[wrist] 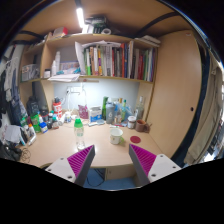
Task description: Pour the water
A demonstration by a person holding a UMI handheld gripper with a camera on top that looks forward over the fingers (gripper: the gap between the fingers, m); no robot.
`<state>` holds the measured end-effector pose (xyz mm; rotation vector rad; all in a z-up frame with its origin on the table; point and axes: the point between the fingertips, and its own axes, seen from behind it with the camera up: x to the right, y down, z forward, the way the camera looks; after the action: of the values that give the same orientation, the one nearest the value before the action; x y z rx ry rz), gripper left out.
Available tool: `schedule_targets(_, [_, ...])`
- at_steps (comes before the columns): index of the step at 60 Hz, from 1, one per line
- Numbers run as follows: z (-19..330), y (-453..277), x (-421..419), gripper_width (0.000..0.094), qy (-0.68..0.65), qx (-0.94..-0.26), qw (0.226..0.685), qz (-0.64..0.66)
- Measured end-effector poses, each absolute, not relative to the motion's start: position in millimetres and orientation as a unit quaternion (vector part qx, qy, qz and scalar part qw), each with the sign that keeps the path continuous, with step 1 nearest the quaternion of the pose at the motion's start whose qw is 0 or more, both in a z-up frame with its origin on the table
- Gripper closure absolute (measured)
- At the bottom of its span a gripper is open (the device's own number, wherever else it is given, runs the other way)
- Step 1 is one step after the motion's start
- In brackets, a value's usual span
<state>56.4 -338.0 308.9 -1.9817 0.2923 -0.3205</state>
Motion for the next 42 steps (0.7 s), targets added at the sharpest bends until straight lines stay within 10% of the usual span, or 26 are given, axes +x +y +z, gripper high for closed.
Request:
schedule_targets(15, [298, -311, 70, 0.0159, 0.092, -0.807, 0.575, -0.103])
schedule_targets(42, [128, -112, -8, 0.0154, 0.006, -0.808, 0.589, -0.009])
